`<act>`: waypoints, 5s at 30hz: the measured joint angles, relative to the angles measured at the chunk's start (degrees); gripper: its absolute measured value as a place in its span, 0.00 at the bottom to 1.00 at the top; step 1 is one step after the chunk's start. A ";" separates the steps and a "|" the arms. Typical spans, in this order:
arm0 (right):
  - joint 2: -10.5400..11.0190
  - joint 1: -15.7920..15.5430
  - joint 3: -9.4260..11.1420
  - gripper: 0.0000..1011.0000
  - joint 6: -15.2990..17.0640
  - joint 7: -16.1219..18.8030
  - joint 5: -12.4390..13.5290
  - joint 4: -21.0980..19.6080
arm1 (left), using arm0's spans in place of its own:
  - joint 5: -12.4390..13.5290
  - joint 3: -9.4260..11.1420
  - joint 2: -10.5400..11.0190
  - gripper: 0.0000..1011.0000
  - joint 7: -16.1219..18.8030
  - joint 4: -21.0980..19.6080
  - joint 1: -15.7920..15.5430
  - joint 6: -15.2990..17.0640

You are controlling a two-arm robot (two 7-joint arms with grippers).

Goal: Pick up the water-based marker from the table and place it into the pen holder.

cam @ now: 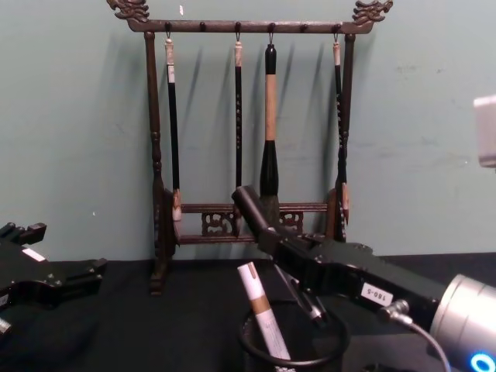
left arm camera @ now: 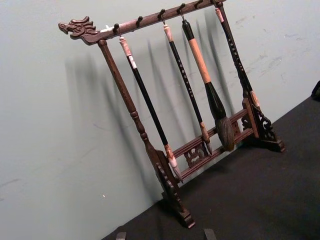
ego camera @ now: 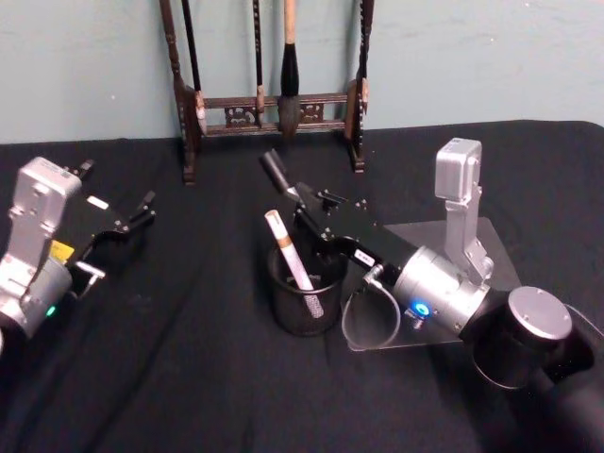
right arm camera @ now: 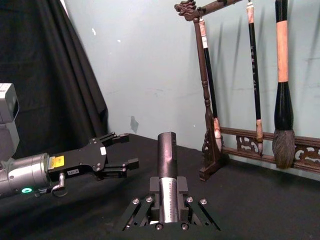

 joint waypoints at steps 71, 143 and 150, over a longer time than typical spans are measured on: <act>2.15 -0.11 -1.46 0.99 0.97 -0.83 -0.16 -1.06 | 0.00 0.00 0.00 0.99 0.00 0.00 0.00 0.00; 6.05 -3.49 8.09 0.99 0.39 -23.49 -22.96 0.67 | 0.00 0.00 0.00 0.99 0.00 0.00 0.00 0.00; 6.08 -3.44 8.05 0.99 0.40 -23.49 -22.90 0.63 | 0.00 0.00 0.00 0.99 0.00 0.00 0.00 0.00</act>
